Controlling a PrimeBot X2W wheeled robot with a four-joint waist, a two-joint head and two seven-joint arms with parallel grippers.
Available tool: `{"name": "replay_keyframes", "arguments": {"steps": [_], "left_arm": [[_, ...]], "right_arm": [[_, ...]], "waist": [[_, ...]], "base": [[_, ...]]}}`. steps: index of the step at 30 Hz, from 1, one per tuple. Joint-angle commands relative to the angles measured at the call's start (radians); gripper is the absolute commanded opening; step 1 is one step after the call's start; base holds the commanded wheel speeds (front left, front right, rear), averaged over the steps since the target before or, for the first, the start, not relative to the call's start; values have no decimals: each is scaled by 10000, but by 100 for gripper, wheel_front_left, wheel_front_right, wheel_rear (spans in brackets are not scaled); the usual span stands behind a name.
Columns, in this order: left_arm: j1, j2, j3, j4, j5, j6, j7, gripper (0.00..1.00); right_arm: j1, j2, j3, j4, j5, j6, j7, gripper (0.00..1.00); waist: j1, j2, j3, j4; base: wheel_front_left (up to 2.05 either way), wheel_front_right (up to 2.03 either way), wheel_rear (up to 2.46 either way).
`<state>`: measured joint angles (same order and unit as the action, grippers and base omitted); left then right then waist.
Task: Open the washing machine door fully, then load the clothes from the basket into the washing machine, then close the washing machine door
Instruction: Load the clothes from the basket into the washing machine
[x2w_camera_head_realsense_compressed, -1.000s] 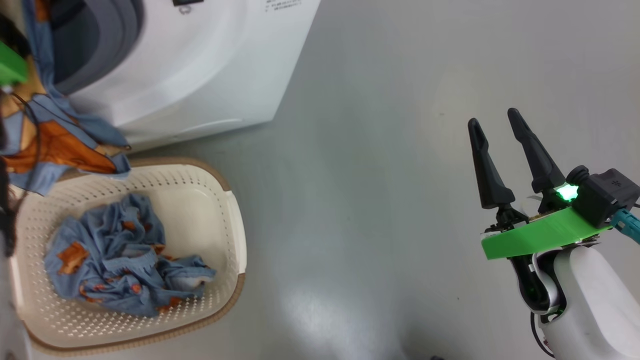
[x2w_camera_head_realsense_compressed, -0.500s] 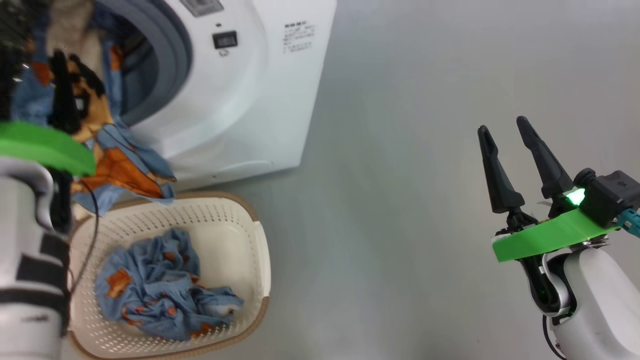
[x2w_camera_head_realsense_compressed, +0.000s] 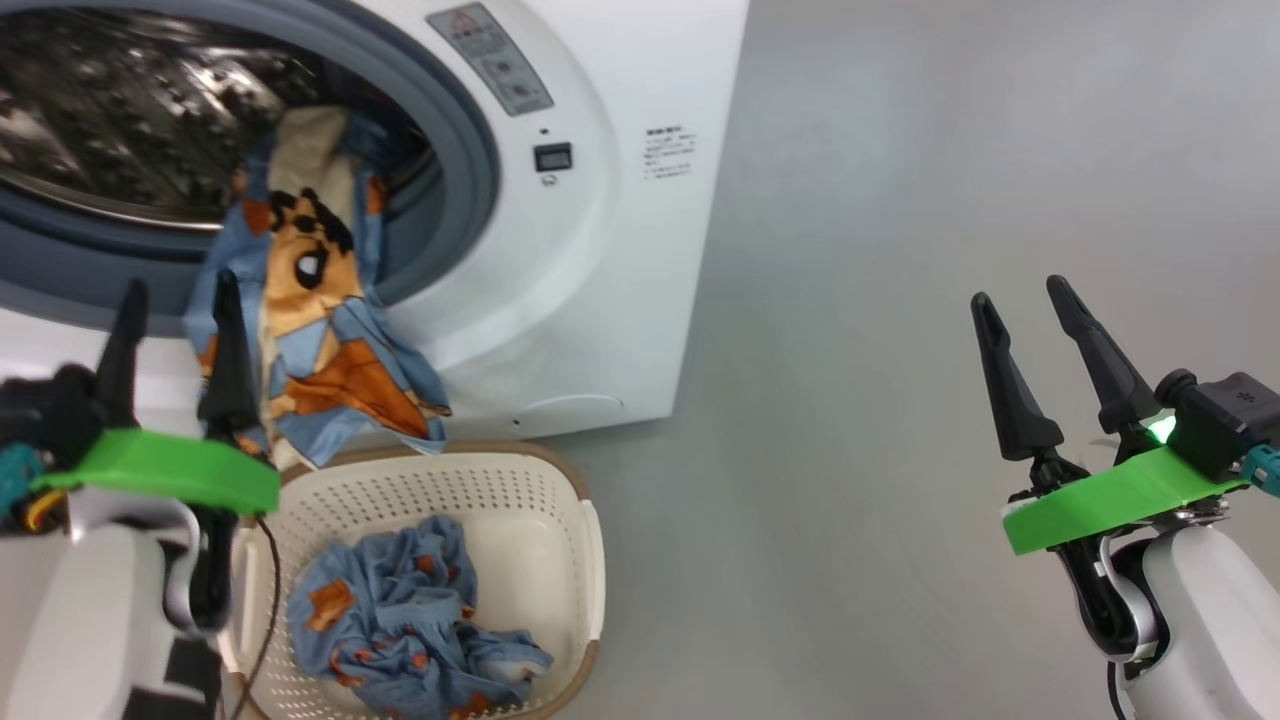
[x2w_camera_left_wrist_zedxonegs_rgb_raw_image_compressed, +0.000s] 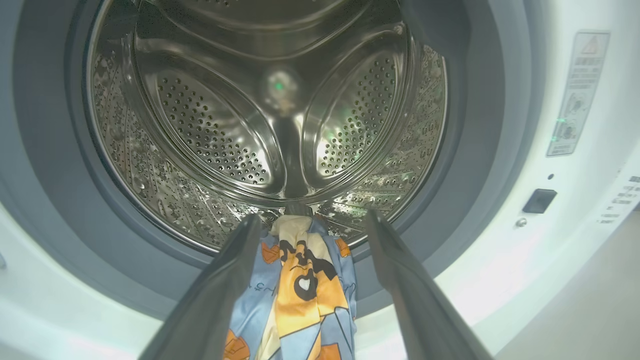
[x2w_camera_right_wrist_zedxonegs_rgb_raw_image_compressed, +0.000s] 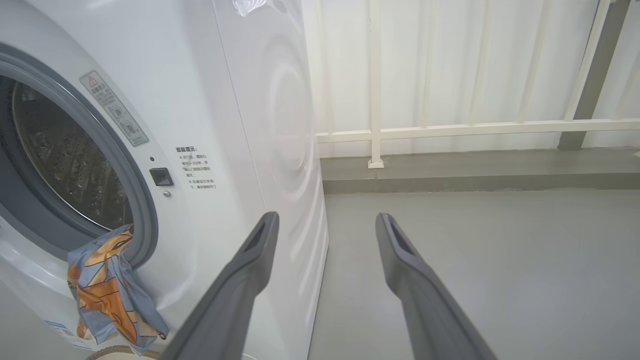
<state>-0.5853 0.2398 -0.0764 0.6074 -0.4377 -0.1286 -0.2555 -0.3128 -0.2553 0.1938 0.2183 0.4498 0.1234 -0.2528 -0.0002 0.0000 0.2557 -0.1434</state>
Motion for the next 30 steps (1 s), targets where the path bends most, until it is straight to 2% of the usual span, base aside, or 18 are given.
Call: {"name": "replay_keyframes", "arguments": {"steps": [1, 13, 30], "left_arm": [[387, 278, 358, -626, 6, -20, -62, 100], [2480, 63, 651, -2245, 78, -20, -62, 100], [4290, -184, 772, -3593, -24, 336, -40, 100]], "right_arm": [[226, -211, 170, -177, 196, 73, -90, 100], [627, -427, 129, -69, 347, 73, -90, 100], [937, -752, 142, -51, 446, 73, -90, 100]], "waist": [[2, 0, -522, 455], [2, 0, -1355, 766], [2, 0, -1855, 933]], "base": [[0, 0, 0], [0, 0, 0], [0, 0, 0]]}}
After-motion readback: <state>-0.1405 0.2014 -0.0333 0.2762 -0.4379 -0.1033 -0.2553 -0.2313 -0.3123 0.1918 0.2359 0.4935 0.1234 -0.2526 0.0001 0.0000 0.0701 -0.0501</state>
